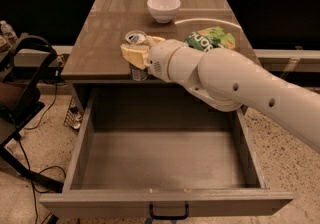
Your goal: Place redbull can into top drawer
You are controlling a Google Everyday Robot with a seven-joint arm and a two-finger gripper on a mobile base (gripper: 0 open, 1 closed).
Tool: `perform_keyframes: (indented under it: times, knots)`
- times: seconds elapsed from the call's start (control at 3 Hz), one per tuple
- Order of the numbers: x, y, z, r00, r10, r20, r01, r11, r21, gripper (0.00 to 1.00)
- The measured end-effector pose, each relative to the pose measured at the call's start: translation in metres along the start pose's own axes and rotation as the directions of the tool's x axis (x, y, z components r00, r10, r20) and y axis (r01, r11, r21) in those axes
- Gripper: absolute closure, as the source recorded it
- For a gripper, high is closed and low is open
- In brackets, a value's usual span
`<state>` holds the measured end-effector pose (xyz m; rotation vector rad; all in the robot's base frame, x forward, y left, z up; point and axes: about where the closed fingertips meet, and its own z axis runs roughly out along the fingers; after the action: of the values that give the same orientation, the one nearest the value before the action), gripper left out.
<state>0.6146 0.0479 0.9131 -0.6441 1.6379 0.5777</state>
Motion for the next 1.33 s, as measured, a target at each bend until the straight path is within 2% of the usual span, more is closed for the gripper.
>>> perform_keyframes:
  times: [0.33,0.67,1.0,1.33]
  knots:
    - [0.000,0.000,0.000,1.000,0.000,0.000,0.000,1.0000,0.000,1.00]
    - [-0.021,-0.008,-0.003,0.999,-0.033,-0.007,0.033,0.9994,0.009,1.00]
    - [-0.044,-0.025,-0.026,0.998,-0.059,-0.005,0.060,0.9963,0.062,1.00]
    - [-0.029,-0.024,-0.068,0.997,-0.056,-0.046,0.057,0.9982,0.019,1.00]
